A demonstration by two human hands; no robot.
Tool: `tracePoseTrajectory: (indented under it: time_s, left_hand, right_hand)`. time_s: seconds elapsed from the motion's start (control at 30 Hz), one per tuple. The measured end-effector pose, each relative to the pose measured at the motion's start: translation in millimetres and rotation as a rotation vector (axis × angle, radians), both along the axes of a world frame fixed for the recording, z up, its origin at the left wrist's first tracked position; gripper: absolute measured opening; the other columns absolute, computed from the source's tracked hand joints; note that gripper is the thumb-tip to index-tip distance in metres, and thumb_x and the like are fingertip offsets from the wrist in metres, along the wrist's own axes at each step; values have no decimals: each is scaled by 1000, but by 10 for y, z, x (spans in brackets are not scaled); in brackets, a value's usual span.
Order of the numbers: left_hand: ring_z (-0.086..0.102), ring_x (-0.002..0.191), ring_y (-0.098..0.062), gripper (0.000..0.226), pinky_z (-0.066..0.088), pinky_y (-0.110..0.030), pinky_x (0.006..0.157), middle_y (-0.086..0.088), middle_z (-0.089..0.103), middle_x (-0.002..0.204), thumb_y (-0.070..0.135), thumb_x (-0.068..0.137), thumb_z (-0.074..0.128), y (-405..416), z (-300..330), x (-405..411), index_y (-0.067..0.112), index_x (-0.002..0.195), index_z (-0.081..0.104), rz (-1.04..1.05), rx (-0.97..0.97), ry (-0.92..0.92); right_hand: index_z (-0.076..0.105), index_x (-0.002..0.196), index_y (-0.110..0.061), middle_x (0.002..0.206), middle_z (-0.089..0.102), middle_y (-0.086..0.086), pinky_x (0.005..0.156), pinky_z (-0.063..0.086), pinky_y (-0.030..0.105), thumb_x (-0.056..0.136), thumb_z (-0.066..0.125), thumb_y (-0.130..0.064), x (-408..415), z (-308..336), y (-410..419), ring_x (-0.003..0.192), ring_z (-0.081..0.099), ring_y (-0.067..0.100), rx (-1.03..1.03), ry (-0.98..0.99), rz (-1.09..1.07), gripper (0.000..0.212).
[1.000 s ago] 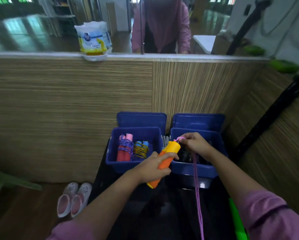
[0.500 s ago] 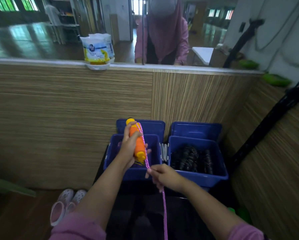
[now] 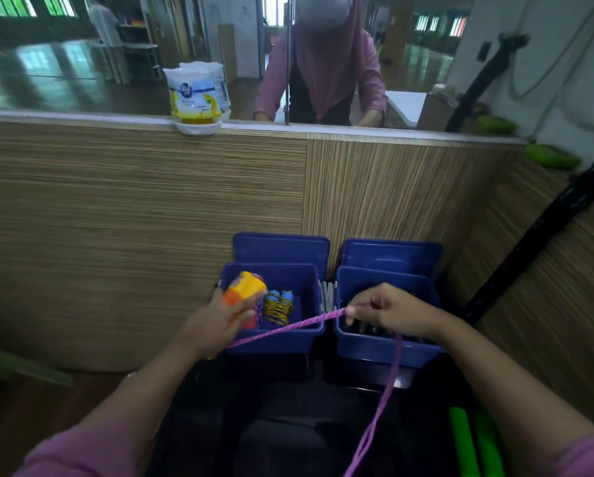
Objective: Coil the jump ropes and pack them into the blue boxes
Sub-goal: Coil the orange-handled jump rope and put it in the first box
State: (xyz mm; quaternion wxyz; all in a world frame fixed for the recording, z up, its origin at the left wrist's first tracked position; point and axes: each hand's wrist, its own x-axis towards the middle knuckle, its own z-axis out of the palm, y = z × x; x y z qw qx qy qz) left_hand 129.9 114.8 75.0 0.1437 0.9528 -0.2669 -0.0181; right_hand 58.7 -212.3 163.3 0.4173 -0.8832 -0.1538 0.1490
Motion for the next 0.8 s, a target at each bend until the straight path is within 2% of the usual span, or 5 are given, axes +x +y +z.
tracePoseTrajectory:
  time_s: [0.1,0.27,0.47,0.63,0.8]
  left_hand:
    - [59,100,-33,53,47,-35,88,-14,41,126,79,77,-11,-254,68,-179,71,128,-22,-262,95,13]
    - [46,128,-29,88,40,-37,105,-13,34,151,84,79,19,-525,197,-584,47,131,-42,-465,27,57]
    - [51,107,-14,72,45,-30,88,-3,40,133,61,93,38,-628,519,-691,43,148,-5,-472,-242,-38]
    - [48,110,-5,64,37,-23,89,4,46,129,60,88,34,-522,541,-368,23,141,32,-77,-611,-45]
    - [59,86,-28,59,35,-29,69,-14,61,97,50,86,37,-459,517,-37,0,115,50,359,-774,-212]
  right_hand:
    - [66,79,-22,53,46,-15,54,33,13,96,54,-24,133,150,40,51,38,-2,32,-121,-84,21]
    - [64,76,-23,63,48,-3,59,36,23,95,54,-27,385,31,-52,59,42,8,33,-179,-135,22]
    - [65,79,-10,72,59,5,67,45,25,96,52,-14,314,-451,128,68,54,11,143,33,-165,21]
    - [63,85,-17,57,32,9,45,23,26,100,44,-28,129,-698,540,47,29,13,247,141,-265,27]
    - [55,87,-18,58,41,-8,61,36,30,102,39,-34,-132,-727,904,58,46,10,-150,-124,-71,27]
